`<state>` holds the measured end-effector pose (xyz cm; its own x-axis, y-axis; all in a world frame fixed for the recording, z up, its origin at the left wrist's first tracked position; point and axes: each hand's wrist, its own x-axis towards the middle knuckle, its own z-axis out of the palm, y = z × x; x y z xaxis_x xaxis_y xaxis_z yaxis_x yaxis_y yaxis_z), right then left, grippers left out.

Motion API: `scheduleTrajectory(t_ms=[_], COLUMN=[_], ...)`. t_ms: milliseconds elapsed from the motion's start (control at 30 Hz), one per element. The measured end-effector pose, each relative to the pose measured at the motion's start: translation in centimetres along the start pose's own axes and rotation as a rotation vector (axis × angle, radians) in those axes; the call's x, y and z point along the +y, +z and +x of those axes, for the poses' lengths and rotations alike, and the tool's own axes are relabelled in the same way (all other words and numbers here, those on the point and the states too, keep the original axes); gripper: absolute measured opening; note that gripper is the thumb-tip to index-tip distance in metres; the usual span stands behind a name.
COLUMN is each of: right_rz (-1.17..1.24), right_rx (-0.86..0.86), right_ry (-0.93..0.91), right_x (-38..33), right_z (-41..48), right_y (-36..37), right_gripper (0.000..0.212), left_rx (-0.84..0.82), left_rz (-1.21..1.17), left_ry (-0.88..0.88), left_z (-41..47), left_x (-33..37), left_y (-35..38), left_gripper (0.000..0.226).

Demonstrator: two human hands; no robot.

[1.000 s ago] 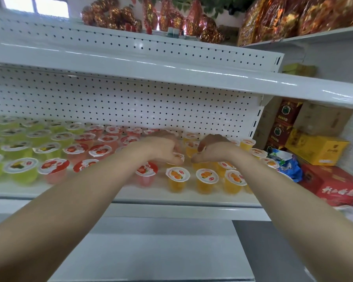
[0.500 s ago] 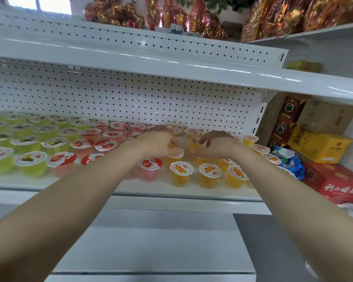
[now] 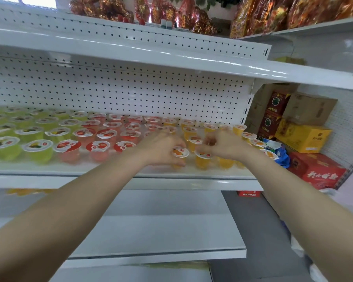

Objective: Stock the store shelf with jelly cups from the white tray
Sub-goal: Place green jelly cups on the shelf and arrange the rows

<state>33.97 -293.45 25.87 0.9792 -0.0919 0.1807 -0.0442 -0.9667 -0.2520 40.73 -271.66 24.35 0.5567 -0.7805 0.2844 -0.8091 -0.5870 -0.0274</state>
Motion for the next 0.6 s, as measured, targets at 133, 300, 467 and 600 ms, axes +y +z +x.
scheduleTrajectory(t_ms=[133,300,467,600], right_rz=[-0.036,-0.11,-0.132,-0.131], right_rx=[-0.098,-0.052,0.009,-0.032], right_ry=[-0.007,-0.013,-0.034,-0.022], right_x=[-0.1,-0.7,-0.9,-0.7], right_z=[-1.1,-0.3,0.8,0.9], right_y=[0.1,1.0,2.1,1.8], right_gripper=[0.053,0.051,0.05,0.046], left_rx=[0.029,0.016,0.011,0.036], left_rz=[-0.012,-0.016,-0.018,-0.033], left_ry=[-0.013,-0.039,-0.056,-0.047], left_z=[-0.4,-0.6,-1.0,-1.0], left_x=[0.4,-1.4,-1.9,-1.8], left_y=[0.0,0.5,0.5,0.4], left_gripper=[0.041,0.042,0.049,0.048])
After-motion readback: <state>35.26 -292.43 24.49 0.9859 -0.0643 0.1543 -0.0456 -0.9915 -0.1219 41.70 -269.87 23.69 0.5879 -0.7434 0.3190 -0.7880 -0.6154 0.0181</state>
